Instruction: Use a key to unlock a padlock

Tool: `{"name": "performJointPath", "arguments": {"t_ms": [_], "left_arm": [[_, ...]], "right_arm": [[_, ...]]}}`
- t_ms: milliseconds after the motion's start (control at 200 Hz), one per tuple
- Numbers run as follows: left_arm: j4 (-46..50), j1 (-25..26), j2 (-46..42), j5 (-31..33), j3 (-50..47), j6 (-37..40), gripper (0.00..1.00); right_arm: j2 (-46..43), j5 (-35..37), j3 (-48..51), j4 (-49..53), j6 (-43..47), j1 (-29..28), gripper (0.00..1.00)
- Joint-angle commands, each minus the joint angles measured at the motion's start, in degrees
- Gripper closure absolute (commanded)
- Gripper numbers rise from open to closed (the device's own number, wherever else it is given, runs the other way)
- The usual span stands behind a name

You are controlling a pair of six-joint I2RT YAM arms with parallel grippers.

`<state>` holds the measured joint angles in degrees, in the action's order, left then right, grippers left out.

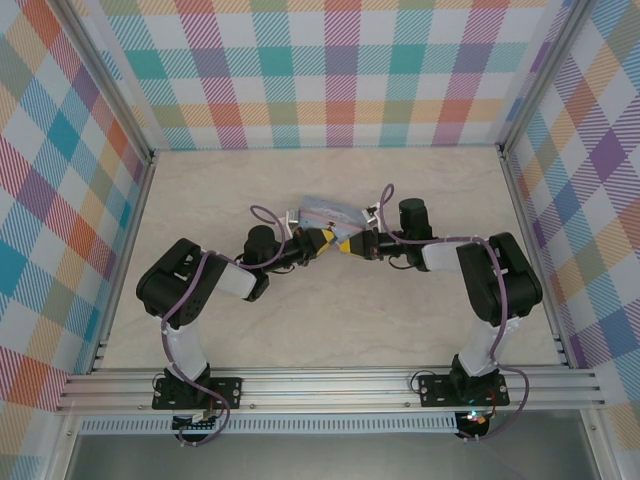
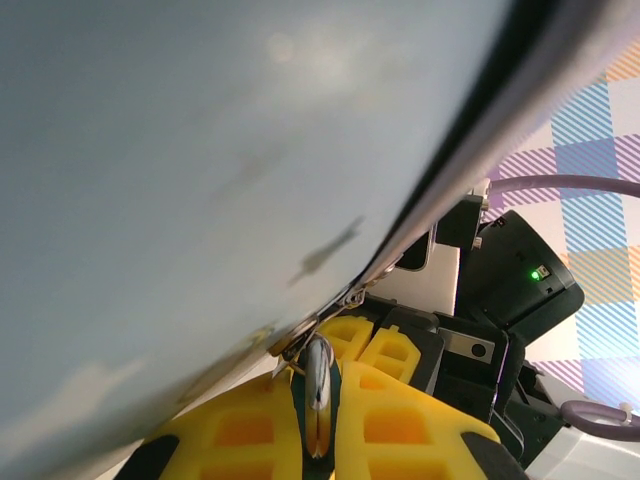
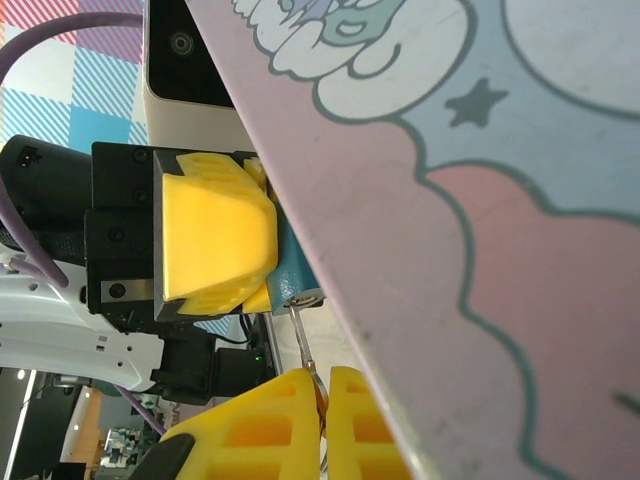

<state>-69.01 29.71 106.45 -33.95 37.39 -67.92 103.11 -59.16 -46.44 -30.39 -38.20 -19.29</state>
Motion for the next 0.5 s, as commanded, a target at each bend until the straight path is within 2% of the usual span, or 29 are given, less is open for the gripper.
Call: {"name": "performJointPath", "arguments": {"t_ms": [0,270,495], "left_arm": [[-5.9,1.0,-1.8,-6.2,0.1,0.5,1.00],[-6.0,1.0,-1.9,-5.6,0.3,0.3,1.00],[-6.2,1.0,-1.7,-6.5,0.0,0.4,1.00]], "right_arm": [[1.7,2.8,-2.7,-3.1,0.0,-0.7,0.93],[1.9,3.3,-2.9,-0.5,1.7,-1.2,0.93],[2.1,4.3,-2.6,-14.1,-8.8,-1.6,0.92]]}}
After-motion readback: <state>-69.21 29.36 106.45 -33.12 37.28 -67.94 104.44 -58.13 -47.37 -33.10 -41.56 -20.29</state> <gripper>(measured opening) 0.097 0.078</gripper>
